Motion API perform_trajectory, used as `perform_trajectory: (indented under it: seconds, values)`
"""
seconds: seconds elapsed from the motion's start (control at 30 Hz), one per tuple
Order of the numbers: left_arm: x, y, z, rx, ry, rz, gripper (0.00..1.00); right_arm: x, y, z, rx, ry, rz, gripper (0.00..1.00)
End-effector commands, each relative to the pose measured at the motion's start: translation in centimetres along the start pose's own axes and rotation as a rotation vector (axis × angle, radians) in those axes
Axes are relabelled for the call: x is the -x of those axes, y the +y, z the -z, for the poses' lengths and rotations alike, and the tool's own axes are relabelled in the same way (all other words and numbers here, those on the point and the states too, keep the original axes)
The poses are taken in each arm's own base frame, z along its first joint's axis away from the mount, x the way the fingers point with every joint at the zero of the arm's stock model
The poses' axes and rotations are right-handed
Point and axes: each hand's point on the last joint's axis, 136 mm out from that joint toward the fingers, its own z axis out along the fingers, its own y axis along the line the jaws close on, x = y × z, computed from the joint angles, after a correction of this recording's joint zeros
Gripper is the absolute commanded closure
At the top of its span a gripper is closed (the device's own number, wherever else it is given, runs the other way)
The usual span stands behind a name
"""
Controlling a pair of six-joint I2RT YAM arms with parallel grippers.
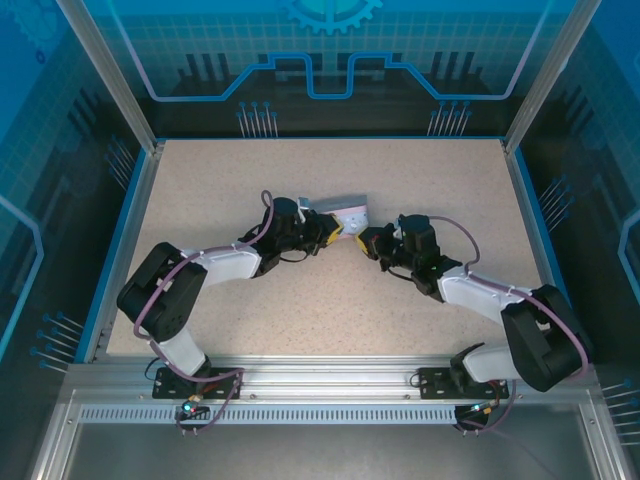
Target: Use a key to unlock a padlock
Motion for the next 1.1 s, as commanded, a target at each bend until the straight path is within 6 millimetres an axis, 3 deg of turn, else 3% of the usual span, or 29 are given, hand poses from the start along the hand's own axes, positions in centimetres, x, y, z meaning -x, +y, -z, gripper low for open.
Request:
perform_trajectory:
  seconds: [0.0, 0.43, 1.07]
  values:
    - [-0.2, -2.0, 0.5, -0.056, -0.007, -0.039, 1.0, -0.4, 1.8, -0.5, 0.044, 0.01, 0.006, 1.0]
    - [-0.3, -2.3, 0.5, -0.061, -0.008, -0.045, 1.0, -0.6, 2.6, -1.4, 0.06, 0.018, 0.003, 1.0]
    - [-0.4, -2.6, 0.4, -0.064, -0.004, -0.047, 1.0, -0.6, 2.3, -1.9, 0.056, 0.02, -0.006, 1.0]
